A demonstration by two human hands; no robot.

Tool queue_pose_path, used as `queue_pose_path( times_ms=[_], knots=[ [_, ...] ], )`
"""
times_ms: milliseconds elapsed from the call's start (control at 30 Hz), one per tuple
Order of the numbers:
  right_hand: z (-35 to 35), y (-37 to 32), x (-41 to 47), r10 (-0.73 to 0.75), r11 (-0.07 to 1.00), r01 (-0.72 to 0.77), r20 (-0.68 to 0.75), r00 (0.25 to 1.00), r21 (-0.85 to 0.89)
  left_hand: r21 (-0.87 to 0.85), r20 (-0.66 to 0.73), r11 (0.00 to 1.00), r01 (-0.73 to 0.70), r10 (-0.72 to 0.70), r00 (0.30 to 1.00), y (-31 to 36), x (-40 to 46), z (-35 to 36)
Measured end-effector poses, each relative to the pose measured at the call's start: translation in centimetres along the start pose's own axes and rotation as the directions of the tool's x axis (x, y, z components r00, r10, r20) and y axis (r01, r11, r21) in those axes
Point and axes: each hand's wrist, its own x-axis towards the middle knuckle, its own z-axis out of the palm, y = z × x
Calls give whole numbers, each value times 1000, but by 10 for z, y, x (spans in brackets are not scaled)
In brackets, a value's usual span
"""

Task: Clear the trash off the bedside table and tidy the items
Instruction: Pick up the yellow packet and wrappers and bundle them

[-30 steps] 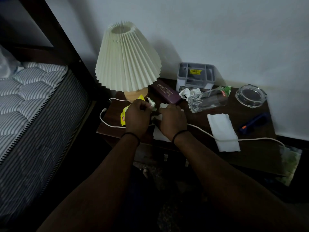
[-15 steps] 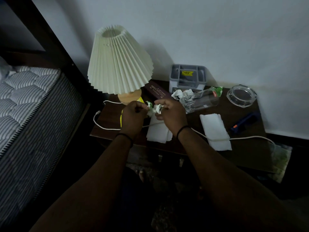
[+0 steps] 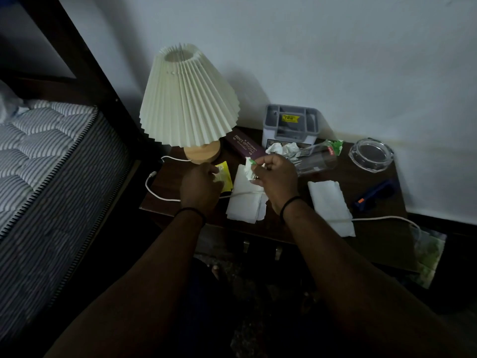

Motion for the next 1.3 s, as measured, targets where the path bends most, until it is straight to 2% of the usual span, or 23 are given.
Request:
queue_pose_path(
  times_ms=[100,333,667,800,1033,1167,1233,1300],
  knots=[
    [-4,2,3,21,1000,-20,-29,999,21,215,20,976,-43,39,999,-3,-2,1],
    [-5,4,4,42,999,-42,-32,999,11,197,166,979,-45,12,986,-5,2,3],
    [-4,7,5,46,999,-47,-25,999,-22,380,170,900,-215,160,972,0,1,10],
    [-5,8,5,51,998,-52,-29,998,-19,456,93,855,-248,231,968,7,0,14],
    [-7,4,-1,33,998,-35,-48,998,-46,345,-110,927,-148,197,974,15,-1,6],
    [-11,-3,-16,-74,974,47,-117,990,-220,307,-212,933,-187,259,942,25,-14,-7],
    [-13,-12,-27,-152,956,116,-116,982,-269,242,-275,940,-241,304,912,30,-25,-17],
    [-18,-21,-36,-216,948,186,-95,972,-259,78,-331,966,-246,258,908,37,-36,-21]
  ],
)
